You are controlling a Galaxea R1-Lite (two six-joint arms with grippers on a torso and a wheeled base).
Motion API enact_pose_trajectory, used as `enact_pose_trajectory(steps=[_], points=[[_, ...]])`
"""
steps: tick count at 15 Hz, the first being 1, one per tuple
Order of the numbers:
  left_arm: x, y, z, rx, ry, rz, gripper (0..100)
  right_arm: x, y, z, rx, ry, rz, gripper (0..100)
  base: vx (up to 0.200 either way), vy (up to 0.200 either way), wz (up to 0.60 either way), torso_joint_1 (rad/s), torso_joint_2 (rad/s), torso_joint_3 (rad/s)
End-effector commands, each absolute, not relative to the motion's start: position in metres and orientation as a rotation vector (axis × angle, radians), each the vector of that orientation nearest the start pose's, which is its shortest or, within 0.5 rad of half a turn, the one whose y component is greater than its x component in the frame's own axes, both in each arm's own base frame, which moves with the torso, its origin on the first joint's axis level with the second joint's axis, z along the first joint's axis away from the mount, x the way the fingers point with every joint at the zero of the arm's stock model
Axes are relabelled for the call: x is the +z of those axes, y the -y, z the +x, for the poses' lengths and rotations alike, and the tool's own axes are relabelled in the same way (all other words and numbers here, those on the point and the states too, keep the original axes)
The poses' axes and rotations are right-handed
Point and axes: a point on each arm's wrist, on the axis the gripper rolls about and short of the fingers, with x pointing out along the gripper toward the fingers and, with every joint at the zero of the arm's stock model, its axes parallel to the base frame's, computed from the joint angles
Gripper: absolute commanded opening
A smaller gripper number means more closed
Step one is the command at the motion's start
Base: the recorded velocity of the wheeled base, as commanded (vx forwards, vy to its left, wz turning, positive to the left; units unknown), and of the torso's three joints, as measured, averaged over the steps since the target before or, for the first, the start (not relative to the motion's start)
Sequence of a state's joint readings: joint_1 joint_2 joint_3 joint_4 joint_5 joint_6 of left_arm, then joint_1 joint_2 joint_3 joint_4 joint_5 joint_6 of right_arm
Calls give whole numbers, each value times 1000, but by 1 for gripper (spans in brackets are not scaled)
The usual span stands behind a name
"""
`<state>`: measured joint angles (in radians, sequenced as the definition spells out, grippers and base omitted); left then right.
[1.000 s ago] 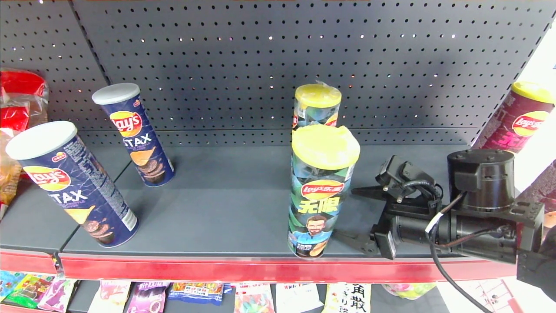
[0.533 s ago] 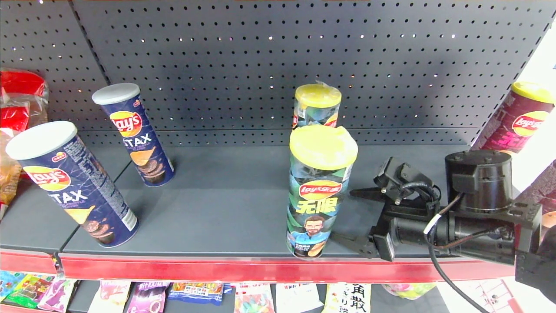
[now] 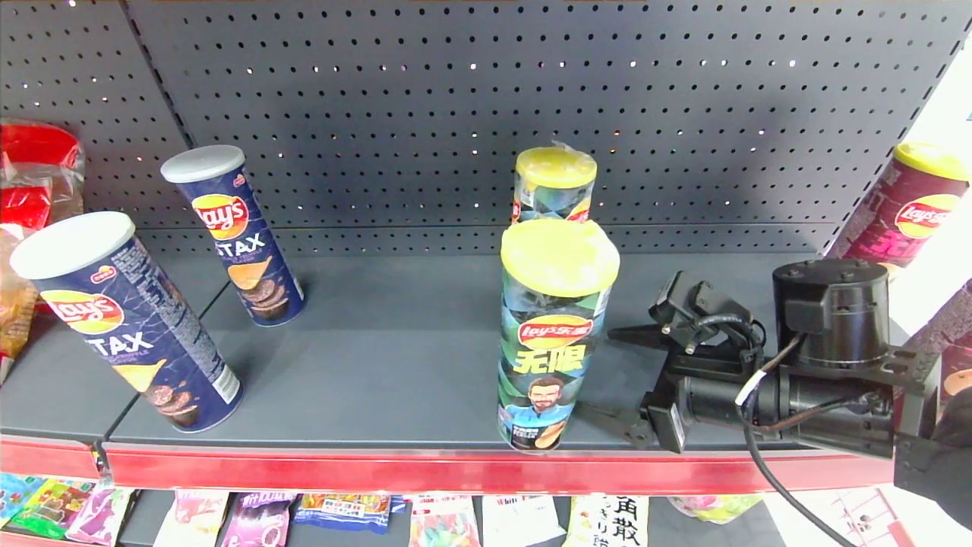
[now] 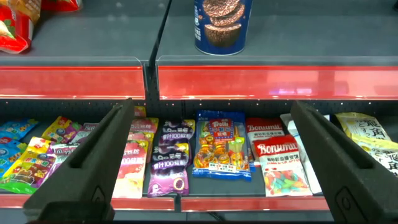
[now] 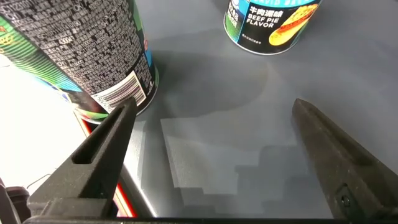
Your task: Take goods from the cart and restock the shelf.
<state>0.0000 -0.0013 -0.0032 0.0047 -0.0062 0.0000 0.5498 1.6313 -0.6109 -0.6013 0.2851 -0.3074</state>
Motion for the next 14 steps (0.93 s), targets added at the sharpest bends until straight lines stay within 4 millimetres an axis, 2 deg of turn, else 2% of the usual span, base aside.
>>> enact_pose_trajectory(steps=[1,14], points=[[76,0,-23,-6,-2,0,100,149,-145,225,884,-297,-343,100,0,0,0,0,0,0],[76,0,-23,-6,-2,0,100,150,-147,227,886,-290,-341,100,0,0,0,0,0,0]])
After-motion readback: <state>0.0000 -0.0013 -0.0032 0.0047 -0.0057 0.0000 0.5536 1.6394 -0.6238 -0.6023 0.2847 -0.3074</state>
